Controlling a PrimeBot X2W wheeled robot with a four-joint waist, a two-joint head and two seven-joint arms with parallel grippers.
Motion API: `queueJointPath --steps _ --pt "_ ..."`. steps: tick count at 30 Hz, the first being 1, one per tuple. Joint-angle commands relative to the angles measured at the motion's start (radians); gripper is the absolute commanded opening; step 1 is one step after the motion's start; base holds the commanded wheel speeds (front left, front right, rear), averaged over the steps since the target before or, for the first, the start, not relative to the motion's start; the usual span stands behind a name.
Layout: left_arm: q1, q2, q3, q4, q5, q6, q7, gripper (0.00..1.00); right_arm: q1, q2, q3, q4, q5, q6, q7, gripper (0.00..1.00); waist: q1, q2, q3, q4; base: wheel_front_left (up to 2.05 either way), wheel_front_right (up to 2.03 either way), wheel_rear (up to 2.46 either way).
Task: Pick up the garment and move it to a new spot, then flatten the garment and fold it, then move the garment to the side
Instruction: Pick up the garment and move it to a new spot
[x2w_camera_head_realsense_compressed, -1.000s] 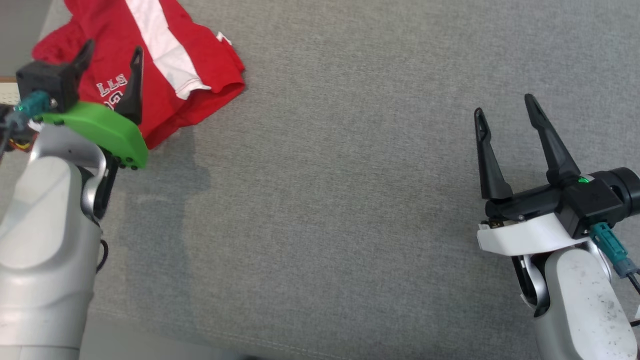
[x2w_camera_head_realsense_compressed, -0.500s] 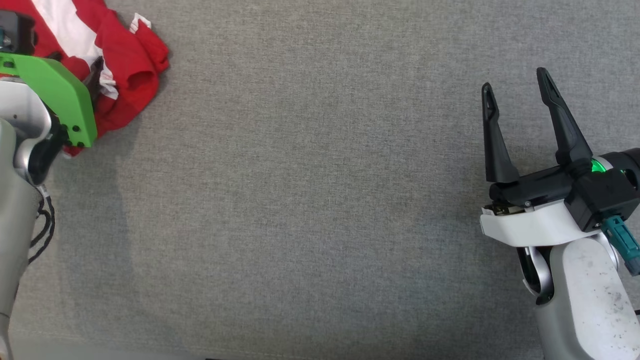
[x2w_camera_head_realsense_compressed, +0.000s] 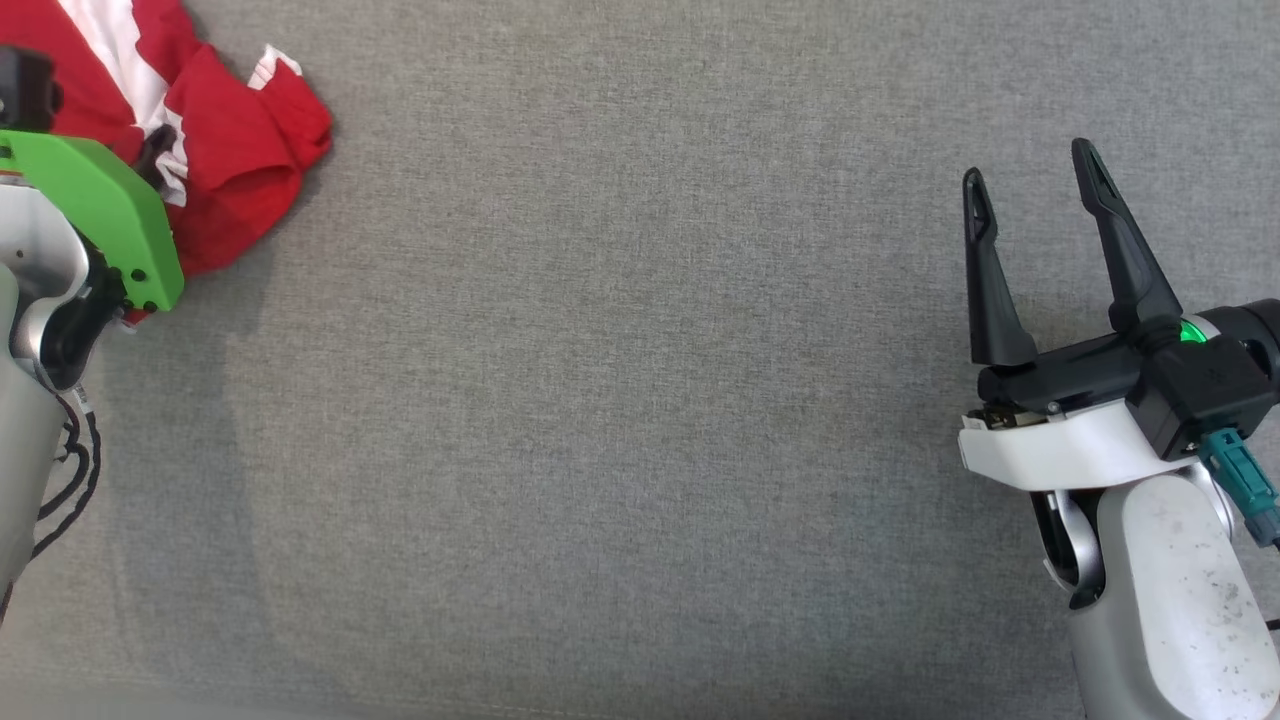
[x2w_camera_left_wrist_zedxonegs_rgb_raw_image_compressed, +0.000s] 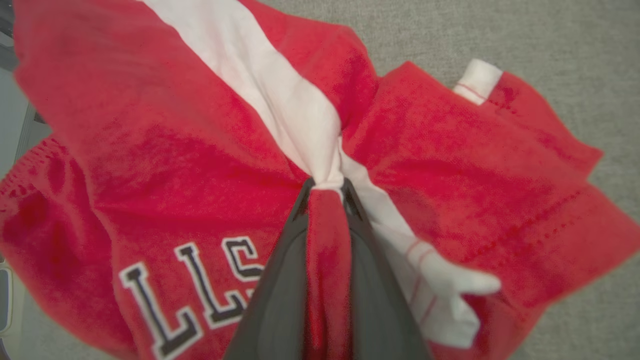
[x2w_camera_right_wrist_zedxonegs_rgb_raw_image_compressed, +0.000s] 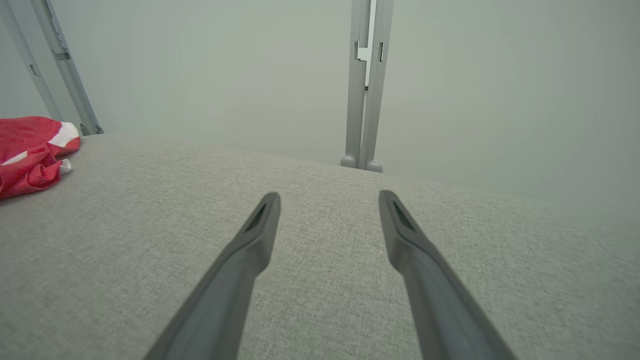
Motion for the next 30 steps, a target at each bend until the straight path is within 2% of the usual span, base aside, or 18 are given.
queueJointPath --steps 1,8,15,17,20,26,30 --pt "0.016 0.001 0.016 0.000 -0.042 0.003 -0.025 0.00 -0.001 -0.001 -0.001 0.008 0.004 -0.002 0.000 1.00 -0.0001 0.0000 -0.047 0.017 0.00 0.00 0.00" --pt "0.045 0.017 0.016 -0.077 -0.093 0.003 -0.175 0.00 0.025 0.002 0.001 0.033 0.029 -0.002 0.000 1.00 -0.0001 0.0000 -0.156 0.032 0.00 0.00 0.00" --pt "0.083 0.017 0.002 -0.207 -0.066 0.015 -0.264 0.00 0.051 0.003 0.000 0.047 0.054 -0.002 0.000 1.00 -0.0001 0.0000 -0.239 0.032 0.00 0.00 0.00" --pt "0.102 -0.002 0.008 -0.258 -0.081 0.035 -0.275 0.00 0.059 0.003 -0.001 0.048 0.068 -0.002 0.000 1.00 -0.0001 0.0000 -0.257 0.029 0.00 0.00 0.00" --pt "0.135 -0.032 0.014 -0.329 -0.089 0.089 -0.282 0.00 0.067 0.003 -0.004 0.048 0.086 -0.002 0.000 1.00 -0.0001 0.0000 -0.274 0.021 0.00 0.00 0.00" --pt "0.197 -0.140 -0.019 -0.477 -0.076 0.190 -0.314 0.00 0.069 0.003 0.007 0.046 0.107 -0.002 0.000 1.00 -0.0001 0.0000 -0.284 -0.007 0.00 0.00 0.00" --pt "0.216 -0.234 -0.045 -0.522 -0.081 0.238 -0.336 0.00 0.063 0.003 0.011 0.045 0.113 -0.002 0.000 1.00 -0.0001 0.0000 -0.286 -0.034 0.00 0.00 0.00"
